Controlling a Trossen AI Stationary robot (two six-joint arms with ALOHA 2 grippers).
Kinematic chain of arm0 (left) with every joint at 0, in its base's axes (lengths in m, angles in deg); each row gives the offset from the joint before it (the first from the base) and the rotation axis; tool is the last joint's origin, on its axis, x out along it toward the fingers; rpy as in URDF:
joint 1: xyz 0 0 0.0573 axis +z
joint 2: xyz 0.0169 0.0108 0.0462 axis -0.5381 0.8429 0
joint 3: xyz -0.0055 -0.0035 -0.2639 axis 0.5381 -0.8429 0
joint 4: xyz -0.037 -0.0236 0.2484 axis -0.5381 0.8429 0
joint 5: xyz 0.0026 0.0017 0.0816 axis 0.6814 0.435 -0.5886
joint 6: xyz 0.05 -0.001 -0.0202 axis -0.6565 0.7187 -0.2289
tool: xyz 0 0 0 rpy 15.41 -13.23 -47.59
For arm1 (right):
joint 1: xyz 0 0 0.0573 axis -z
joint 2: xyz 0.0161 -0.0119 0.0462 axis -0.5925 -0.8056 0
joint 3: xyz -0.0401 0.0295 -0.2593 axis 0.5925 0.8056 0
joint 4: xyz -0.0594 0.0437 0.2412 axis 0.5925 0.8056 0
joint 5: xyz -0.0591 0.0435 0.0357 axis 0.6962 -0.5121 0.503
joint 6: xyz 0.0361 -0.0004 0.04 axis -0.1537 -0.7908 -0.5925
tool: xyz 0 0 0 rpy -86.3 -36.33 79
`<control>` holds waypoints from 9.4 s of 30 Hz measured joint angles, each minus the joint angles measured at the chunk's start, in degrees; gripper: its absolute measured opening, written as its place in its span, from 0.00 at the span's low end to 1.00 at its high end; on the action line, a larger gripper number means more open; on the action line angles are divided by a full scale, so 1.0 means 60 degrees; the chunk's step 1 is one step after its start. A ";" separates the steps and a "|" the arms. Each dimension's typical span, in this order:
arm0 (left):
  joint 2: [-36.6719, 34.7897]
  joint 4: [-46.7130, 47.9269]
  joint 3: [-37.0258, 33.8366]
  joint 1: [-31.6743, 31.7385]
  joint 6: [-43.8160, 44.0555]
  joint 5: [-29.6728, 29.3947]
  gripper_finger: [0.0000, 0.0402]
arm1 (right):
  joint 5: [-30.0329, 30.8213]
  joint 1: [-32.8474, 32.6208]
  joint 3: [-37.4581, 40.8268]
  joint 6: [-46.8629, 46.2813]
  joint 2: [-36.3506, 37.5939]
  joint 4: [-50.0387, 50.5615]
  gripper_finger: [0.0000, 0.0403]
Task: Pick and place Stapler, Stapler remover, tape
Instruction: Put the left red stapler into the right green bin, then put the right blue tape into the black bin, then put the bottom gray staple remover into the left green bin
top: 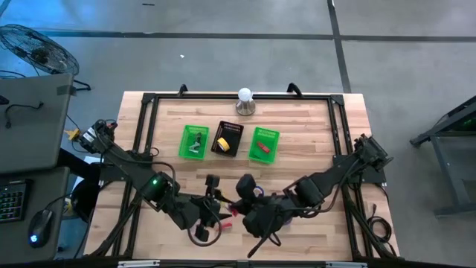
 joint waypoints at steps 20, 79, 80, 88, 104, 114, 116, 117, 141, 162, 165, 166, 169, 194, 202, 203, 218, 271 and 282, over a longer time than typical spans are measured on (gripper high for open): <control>-0.0663 0.1935 0.0000 -0.0077 0.1262 -0.5320 0.47 | 0.2902 0.2935 -0.0466 -0.7289 0.2223 0.6979 0.04; -0.0656 0.5891 -0.0011 -0.0073 0.4562 -0.1937 0.45 | -0.3739 0.0406 0.5923 -0.7957 0.2277 0.1613 0.51; -0.0656 0.5784 -0.0011 -0.0073 0.4564 -0.1952 0.45 | -0.3615 0.0223 0.5923 -0.8316 0.2155 0.1624 0.50; -0.0656 0.5273 -0.0011 -0.0073 0.4539 -0.1885 0.45 | -0.3715 -0.0205 0.5923 -0.9596 0.0968 0.1750 0.46; -0.0656 0.5070 -0.0011 -0.0073 0.4543 -0.1741 0.45 | -0.4517 0.0085 0.5884 -0.9810 -0.0596 0.2577 0.47; -0.0652 0.5049 -0.0011 -0.0073 0.4571 -0.1653 0.45 | -0.4781 0.0634 0.6464 -0.9486 -0.0706 0.0792 0.44; -0.0648 0.5041 -0.0011 -0.0073 0.4583 -0.1586 0.45 | -0.4788 0.0708 0.6519 -0.9526 -0.0703 0.0802 0.40; -0.0648 0.5036 -0.0011 -0.0073 0.4584 -0.1581 0.45 | -0.4784 0.0726 0.6519 -0.9410 -0.0702 0.0849 0.36; -0.0652 0.0400 -0.3072 -0.0069 0.1360 -0.5338 0.45 | 0.0773 0.0958 0.1921 -0.5146 0.0593 0.2967 0.08; -0.0655 -0.4911 -0.3927 0.0365 -0.0473 -0.2955 0.45 | 0.3455 0.0946 0.2452 -0.0826 0.0620 -0.1759 0.08; -0.0652 -0.5377 -0.3938 0.0590 -0.0481 -0.2196 0.45 | 0.3446 0.0929 0.2452 -0.0728 0.0635 -0.1935 0.08; -0.0653 -0.5496 -0.3937 0.0675 -0.0481 -0.1949 0.45 | 0.3438 0.0912 0.2448 -0.0685 0.0640 -0.1964 0.08; -0.0656 -0.5657 -0.3938 0.0892 -0.0484 -0.1486 0.45 | 0.3470 0.0807 0.2448 -0.0553 0.0649 -0.1953 0.08; -0.0659 -0.6085 -0.3935 0.0991 -0.1055 -0.0180 0.10 | 0.3608 0.0481 0.2448 -0.1061 0.0632 -0.1773 0.16; -0.0739 -0.5767 -0.3901 0.0992 -0.1191 -0.0724 0.10 | 0.6181 -0.0190 0.2422 -0.0841 0.0641 -0.1746 0.46; -0.0778 -0.5593 -0.3901 0.1002 -0.1191 -0.0848 0.10 | 0.6718 -0.0327 0.2422 -0.0728 0.0690 -0.1738 0.49; -0.2816 -0.0288 -0.3912 0.6354 -0.0679 0.2131 0.10 | 0.8543 -0.1689 0.2393 -0.2911 0.2985 -0.0531 0.56; -0.0862 0.1495 -0.3916 0.1949 0.8866 0.5356 0.52 | 0.4521 0.0396 0.3559 -0.5888 0.3320 0.2298 0.53; 0.0254 0.1303 -0.3930 0.0723 1.1713 0.4983 0.52 | 0.3608 0.0389 0.3553 -0.5860 0.3320 0.2109 0.54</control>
